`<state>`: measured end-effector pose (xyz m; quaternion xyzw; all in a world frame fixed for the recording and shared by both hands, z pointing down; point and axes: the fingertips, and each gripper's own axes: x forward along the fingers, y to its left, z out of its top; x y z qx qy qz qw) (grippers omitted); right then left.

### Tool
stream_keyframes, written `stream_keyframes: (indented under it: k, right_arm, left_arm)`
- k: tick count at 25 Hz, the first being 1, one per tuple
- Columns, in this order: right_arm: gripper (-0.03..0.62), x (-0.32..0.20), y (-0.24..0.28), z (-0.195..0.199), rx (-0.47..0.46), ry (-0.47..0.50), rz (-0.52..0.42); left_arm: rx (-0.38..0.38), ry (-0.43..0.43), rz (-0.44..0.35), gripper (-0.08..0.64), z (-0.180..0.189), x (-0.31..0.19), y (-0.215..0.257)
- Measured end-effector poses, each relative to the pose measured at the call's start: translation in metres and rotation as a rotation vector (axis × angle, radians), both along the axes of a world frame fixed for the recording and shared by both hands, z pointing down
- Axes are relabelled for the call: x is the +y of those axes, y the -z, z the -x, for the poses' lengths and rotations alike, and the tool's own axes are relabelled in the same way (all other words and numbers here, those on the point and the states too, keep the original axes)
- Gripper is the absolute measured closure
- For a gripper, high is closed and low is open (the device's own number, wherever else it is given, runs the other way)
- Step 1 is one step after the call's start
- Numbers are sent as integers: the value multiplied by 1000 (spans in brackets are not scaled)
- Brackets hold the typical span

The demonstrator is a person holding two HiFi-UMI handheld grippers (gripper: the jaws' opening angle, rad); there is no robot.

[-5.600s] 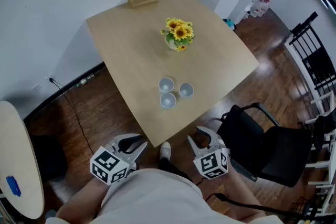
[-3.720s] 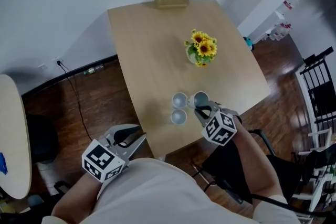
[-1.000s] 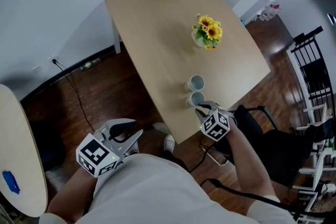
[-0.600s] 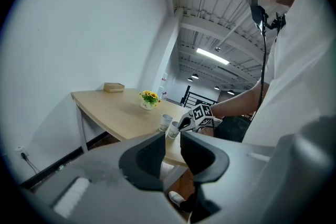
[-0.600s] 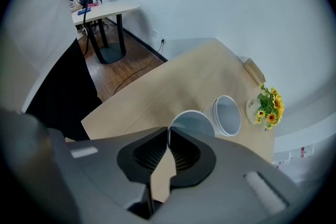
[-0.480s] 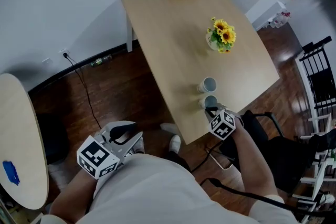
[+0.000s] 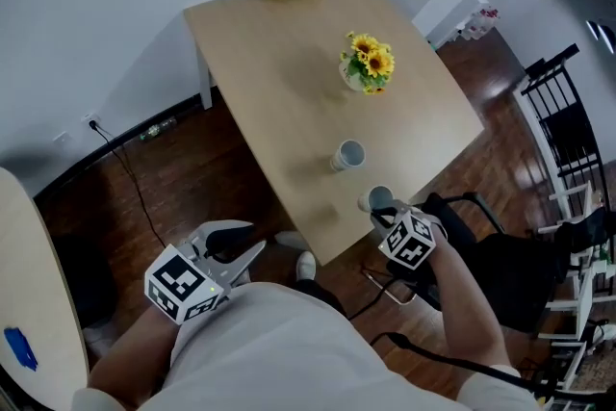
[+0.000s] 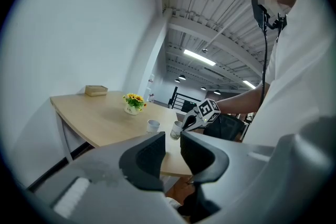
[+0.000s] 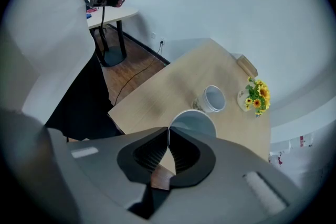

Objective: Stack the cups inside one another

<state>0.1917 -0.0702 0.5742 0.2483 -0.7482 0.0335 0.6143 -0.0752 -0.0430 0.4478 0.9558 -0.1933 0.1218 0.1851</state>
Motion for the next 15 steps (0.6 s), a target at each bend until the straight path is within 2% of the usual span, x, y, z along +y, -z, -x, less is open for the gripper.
stream_keyframes:
  k: [8, 15]
  right_arm:
    - [574, -28, 44, -10, -33, 50, -30]
    - [574, -74, 61, -6, -63, 157, -34]
  left_arm:
    - [17, 28, -12, 463, -28, -8, 8]
    - [16, 149, 3, 463, -38, -12, 7]
